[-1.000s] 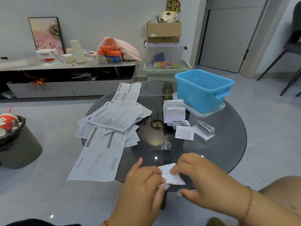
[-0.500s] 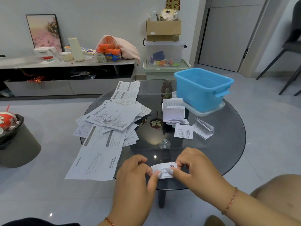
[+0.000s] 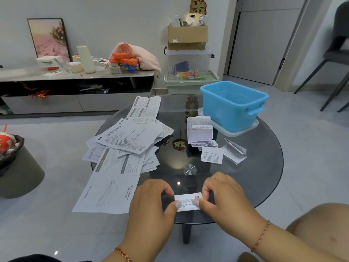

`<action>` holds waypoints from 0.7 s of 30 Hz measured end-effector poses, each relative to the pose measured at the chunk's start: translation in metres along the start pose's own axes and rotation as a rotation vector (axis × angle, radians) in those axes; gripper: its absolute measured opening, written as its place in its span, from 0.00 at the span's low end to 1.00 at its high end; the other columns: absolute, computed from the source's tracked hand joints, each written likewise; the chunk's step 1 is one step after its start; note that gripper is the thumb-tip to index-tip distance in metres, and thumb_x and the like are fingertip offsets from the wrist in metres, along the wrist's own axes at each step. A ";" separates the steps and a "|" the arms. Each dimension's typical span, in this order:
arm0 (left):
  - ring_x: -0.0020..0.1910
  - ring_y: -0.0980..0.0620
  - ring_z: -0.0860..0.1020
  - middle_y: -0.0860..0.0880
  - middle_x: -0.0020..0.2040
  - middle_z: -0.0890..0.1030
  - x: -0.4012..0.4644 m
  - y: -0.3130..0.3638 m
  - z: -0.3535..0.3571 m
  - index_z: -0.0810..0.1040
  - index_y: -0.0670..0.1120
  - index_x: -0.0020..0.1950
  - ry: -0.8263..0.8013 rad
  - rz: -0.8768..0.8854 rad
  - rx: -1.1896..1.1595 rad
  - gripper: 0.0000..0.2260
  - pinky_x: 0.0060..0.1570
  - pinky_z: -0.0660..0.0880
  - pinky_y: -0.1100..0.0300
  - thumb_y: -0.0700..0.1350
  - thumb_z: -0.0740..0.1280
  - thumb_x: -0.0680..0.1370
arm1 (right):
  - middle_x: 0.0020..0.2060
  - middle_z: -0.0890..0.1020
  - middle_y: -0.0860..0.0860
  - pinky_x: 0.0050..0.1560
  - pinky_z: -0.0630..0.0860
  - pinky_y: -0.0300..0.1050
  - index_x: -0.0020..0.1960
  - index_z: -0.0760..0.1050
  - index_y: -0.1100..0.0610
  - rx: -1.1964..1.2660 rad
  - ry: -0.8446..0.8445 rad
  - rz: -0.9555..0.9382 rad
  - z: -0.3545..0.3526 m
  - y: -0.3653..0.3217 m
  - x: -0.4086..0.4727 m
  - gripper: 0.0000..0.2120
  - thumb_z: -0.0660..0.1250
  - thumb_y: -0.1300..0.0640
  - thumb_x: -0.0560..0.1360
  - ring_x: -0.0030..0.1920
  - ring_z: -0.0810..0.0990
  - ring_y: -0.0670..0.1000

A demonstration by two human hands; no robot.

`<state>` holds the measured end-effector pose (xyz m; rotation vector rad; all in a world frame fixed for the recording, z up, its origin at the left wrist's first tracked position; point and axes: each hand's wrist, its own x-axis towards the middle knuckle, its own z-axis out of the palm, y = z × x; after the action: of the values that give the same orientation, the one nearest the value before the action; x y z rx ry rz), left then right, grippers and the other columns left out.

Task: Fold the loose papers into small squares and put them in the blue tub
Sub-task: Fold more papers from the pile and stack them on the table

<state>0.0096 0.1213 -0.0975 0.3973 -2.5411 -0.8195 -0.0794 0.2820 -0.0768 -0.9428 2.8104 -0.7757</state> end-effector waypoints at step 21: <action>0.39 0.50 0.77 0.52 0.37 0.79 -0.011 -0.021 0.001 0.82 0.47 0.41 0.150 0.749 0.214 0.03 0.50 0.72 0.59 0.43 0.69 0.71 | 0.43 0.79 0.39 0.50 0.70 0.44 0.43 0.81 0.48 -0.027 0.098 -0.669 0.005 0.009 -0.008 0.04 0.67 0.51 0.74 0.47 0.76 0.44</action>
<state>0.0213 0.1098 -0.1148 -0.4067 -2.3542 -0.2234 -0.0773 0.2906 -0.0865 -1.9380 2.5730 -0.8498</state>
